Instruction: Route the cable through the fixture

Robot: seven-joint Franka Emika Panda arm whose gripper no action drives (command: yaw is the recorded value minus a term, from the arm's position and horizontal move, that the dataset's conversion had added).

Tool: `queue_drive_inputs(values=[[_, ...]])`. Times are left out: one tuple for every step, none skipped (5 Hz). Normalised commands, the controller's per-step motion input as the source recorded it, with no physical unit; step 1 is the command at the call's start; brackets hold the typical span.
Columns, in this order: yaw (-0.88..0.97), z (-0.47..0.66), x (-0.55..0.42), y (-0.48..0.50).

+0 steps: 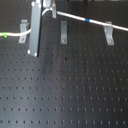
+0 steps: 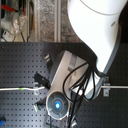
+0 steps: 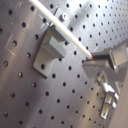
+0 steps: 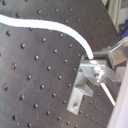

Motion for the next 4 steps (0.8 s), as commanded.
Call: queue_drive_inputs(values=[[0.22, 0.44, -0.026, 0.185], [0.03, 0.35, 0.015, 0.055], [0.00, 0.01, 0.000, 0.000], [0.00, 0.32, -0.016, 0.015]])
